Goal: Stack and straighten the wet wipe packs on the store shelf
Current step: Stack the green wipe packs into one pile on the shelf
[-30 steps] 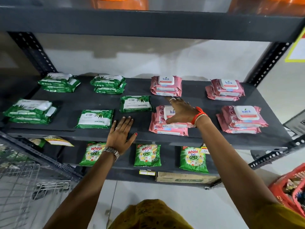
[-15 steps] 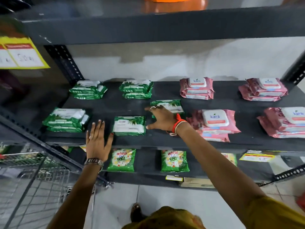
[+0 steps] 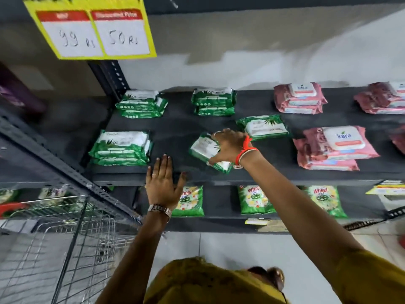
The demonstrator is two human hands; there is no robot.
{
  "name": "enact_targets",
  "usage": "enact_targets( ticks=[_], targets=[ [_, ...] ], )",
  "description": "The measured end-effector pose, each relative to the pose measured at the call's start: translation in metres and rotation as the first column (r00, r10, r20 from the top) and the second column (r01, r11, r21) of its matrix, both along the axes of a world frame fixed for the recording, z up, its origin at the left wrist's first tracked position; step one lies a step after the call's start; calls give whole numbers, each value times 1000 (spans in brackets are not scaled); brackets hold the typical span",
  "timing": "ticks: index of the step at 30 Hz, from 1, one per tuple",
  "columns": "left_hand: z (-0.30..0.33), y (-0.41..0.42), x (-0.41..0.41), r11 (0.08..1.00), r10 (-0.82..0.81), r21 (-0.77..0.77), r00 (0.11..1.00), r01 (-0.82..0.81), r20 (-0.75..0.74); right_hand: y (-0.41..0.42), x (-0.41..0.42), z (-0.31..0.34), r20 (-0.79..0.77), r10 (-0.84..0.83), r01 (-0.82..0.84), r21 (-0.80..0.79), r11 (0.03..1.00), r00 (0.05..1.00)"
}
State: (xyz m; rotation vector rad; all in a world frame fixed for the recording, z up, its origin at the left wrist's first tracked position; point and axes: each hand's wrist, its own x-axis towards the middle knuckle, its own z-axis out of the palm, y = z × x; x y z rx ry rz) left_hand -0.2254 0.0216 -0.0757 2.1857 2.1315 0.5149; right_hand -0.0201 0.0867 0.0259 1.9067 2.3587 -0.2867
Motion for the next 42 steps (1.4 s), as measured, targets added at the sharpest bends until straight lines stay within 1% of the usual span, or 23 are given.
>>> enact_targets(
  ticks=[2,4,6,7,9,11,12,14,16,17,21,22,24,25,27,29,32,34,36,38,40,41,42],
  targets=[
    [-1,-1,0,1000,-7,1,1000,7,3,-4,-6,-1,80,-104,99,60,993,991],
    [-2,-3,-1,1000,-11,0,1000,11,8,-10,-7,-2,124,-145,121,181,976,982],
    [-3,-2,-2,1000,-9,14,1000,9,7,-7,4,-3,253,-35,-26,233,972,967],
    [-3,-2,-2,1000,-6,20,1000,6,9,-7,10,2,366,75,-152,185,971,927],
    [-3,-2,-1,1000,0,20,1000,0,12,-5,16,7,378,202,-259,106,960,903],
    [-3,-3,0,1000,5,23,1000,-5,24,-3,11,6,400,318,-408,161,899,859],
    [-3,-3,1,1000,7,28,999,-8,32,0,11,4,434,344,-447,158,881,833],
    [-2,-4,2,999,12,33,999,-14,38,2,8,10,511,418,-524,75,849,751],
    [0,-3,2,999,18,28,999,-19,28,5,10,11,520,454,-578,95,811,723],
    [0,-3,2,999,20,25,1000,-20,22,6,11,14,523,459,-577,78,813,718],
    [-2,-4,0,999,22,30,1000,-23,8,15,6,22,503,426,-480,-26,877,752],
    [-1,-4,1,999,25,31,1000,-26,12,15,5,23,458,408,-442,-36,896,790],
    [-2,-4,1,999,28,38,999,-29,24,14,6,22,298,346,-348,-48,936,890],
    [-2,-4,2,998,29,46,999,-30,31,12,6,20,232,313,-310,-49,949,921],
    [-2,-5,1,998,30,52,999,-32,41,8,4,13,172,242,-240,-32,970,955],
    [-3,-4,2,999,31,43,999,-32,42,5,1,7,175,169,-173,3,985,970],
    [-3,-4,2,999,31,38,999,-32,40,-2,0,2,215,36,-37,-2,999,976],
    [-3,-4,3,999,31,43,999,-32,38,-7,-2,3,256,2,2,-14,1000,967],
    [-3,-4,2,998,32,49,999,-34,40,-7,-2,5,252,-16,24,-30,999,968],
    [-3,-4,2,998,32,48,999,-34,42,-2,8,13,129,-41,50,-69,996,991],
    [-4,-3,4,999,28,45,999,-30,44,9,28,26,-74,-108,99,-111,989,991],
    [-4,-3,4,999,28,45,999,-30,46,14,41,32,-132,-144,131,-104,986,981],
    [-4,-3,4,998,32,47,998,-34,47,20,54,37,-136,-168,160,-70,985,976]
  ],
)
